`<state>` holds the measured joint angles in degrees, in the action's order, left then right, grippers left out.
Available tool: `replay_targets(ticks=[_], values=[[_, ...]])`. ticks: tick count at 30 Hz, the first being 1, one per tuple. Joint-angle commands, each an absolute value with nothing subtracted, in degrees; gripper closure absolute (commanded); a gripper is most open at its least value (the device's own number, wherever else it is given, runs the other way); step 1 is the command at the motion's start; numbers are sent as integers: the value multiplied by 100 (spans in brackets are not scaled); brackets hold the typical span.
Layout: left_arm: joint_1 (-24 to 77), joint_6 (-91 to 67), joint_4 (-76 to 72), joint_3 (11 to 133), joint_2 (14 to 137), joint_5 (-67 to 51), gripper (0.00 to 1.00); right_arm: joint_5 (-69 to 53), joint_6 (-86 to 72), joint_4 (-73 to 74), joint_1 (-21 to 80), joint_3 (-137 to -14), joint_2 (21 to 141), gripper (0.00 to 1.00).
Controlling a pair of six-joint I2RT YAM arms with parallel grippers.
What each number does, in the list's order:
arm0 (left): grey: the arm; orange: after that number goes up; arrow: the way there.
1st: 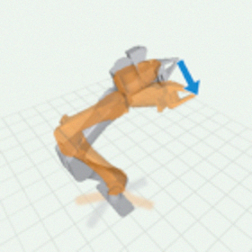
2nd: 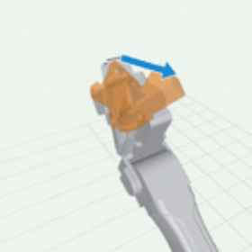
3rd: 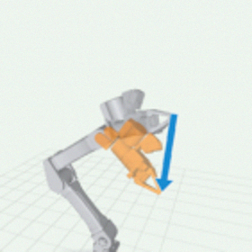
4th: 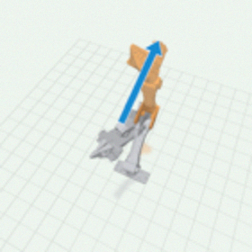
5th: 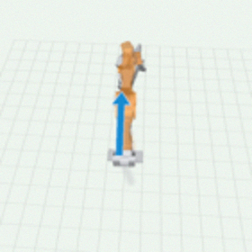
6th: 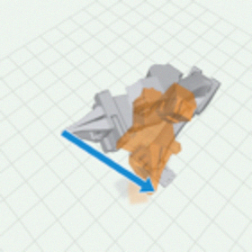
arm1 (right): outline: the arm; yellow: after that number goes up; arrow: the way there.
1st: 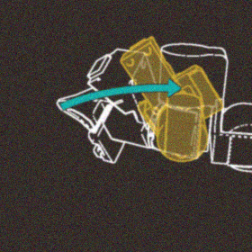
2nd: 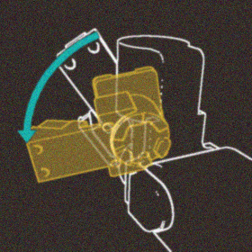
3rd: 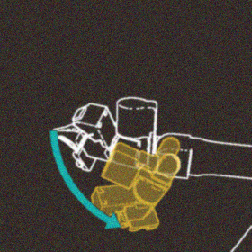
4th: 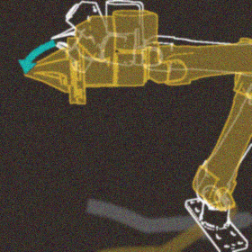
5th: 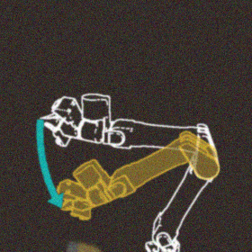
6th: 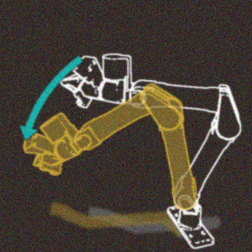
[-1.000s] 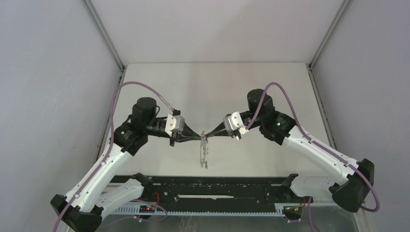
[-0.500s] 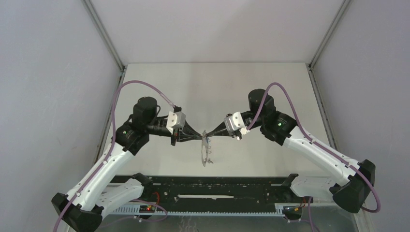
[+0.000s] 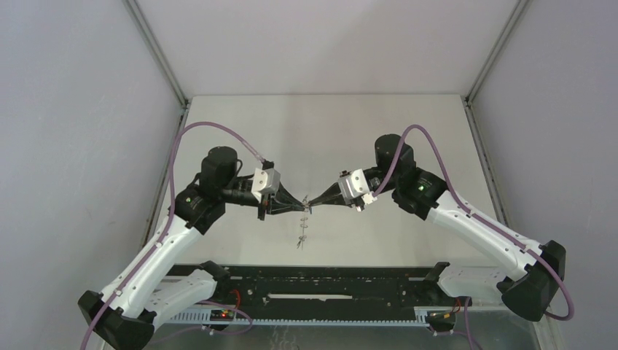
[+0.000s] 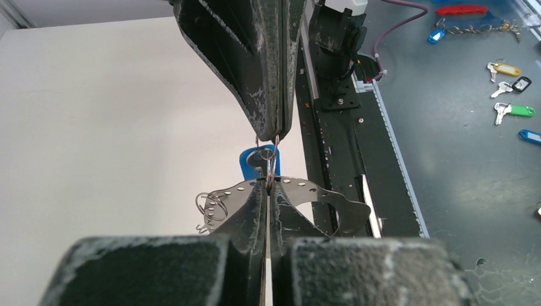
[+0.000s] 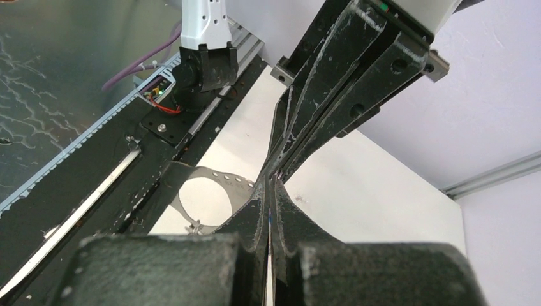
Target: Put the keys on the keyring
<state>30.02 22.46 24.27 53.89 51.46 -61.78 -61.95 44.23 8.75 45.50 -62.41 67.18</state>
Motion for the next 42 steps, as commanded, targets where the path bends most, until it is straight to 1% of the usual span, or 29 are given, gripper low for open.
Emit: replay_targets(ticks=[1, 19, 30, 37, 42], values=[[2962, 2284, 2191, 5260, 5151, -6121, 100, -6365, 4280, 580, 4636, -6466, 6677, 100], [2971, 2372, 2185, 5298, 5133, -6161, 100, -6390, 4174, 406, 4685, -6466, 6926, 100], [3040, 2653, 2267, 5346, 5115, -6155, 100, -6299, 3750, -119, 4720, -6468, 7210, 100], [3064, 2890, 2372, 5370, 5100, -6111, 100, -6152, 3582, -173, 4709, -6462, 7284, 100], [3075, 3088, 2392, 5382, 5067, -6035, 100, -6286, 3336, -163, 4630, -6466, 7270, 100]])
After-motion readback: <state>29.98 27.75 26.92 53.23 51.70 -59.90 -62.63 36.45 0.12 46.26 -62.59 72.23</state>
